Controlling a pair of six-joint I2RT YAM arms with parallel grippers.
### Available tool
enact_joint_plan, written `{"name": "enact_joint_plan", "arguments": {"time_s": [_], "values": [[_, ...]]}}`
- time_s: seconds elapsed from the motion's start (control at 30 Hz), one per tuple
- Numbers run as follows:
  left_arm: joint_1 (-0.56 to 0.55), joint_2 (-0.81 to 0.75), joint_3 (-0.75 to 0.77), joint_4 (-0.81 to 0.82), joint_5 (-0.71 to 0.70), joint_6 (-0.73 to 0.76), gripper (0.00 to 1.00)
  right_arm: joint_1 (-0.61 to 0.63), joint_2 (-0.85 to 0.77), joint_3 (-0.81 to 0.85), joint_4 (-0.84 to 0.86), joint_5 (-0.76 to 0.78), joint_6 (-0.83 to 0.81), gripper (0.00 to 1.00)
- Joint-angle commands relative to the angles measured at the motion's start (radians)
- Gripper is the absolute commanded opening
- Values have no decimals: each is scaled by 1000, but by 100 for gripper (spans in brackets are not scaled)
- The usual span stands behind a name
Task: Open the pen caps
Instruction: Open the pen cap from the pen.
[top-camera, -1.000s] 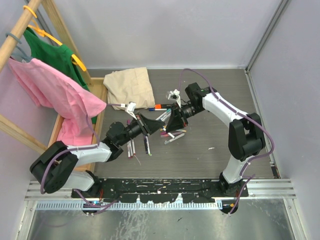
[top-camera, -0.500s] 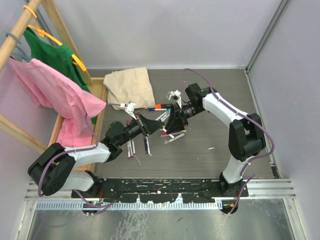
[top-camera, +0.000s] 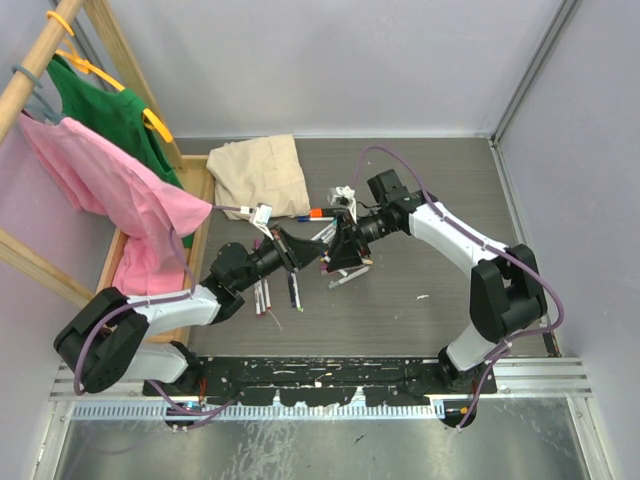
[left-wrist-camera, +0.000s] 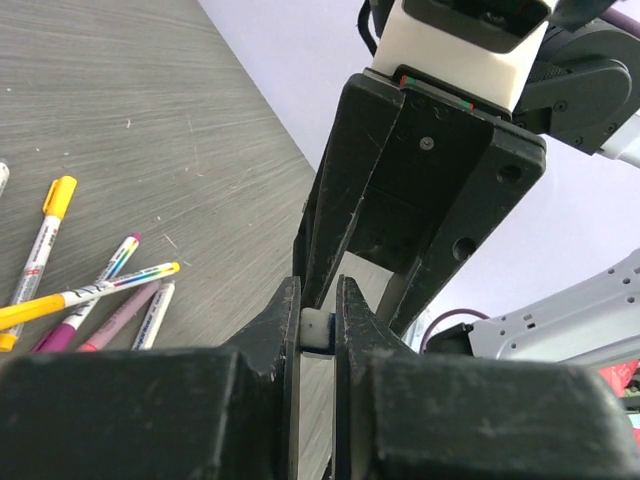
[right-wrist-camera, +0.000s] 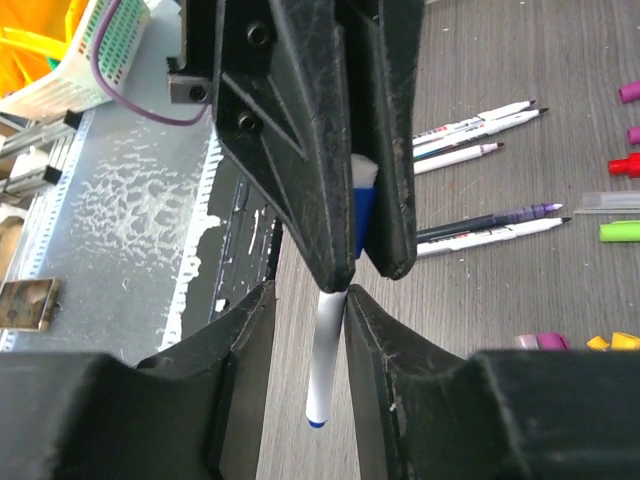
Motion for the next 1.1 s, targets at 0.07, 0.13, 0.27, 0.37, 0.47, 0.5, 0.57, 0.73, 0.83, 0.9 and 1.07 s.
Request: {"name": "enact_joint_plan", "arguments": {"time_s": [0.07,0.13,0.27,0.37,0.47,0.5,0.57,0.73,0.83,0.9,1.07], "values": [[4,-38,52,-1,-42,71,0,14,-19,19,107,9,110,30],[4,-38,57,-17,-51,83,0,22,-10,31,80,9,91,24],[5,-80,61,-39,-88,115,0,29,8,51,39,15,58,12],[13,-108,82,-84,-118,152,0,29,18,63,17,12,44,2],[52,-140,108,-129,-117,166,0,30,25,73,-4,12,31,1],[71,-155,113,-131,-112,162,0,29,27,75,-7,12,29,1],[115,-181,123,-135,-99,143,0,29,29,76,-11,11,25,1],[221,-234,170,-148,-75,94,0,29,39,80,-21,12,18,1],[248,-254,215,-177,-73,100,0,30,44,87,-29,15,13,1],[252,-264,228,-198,-64,106,0,29,43,90,-31,19,13,1],[252,-289,184,-289,-38,103,0,22,19,92,-13,61,24,1]]}}
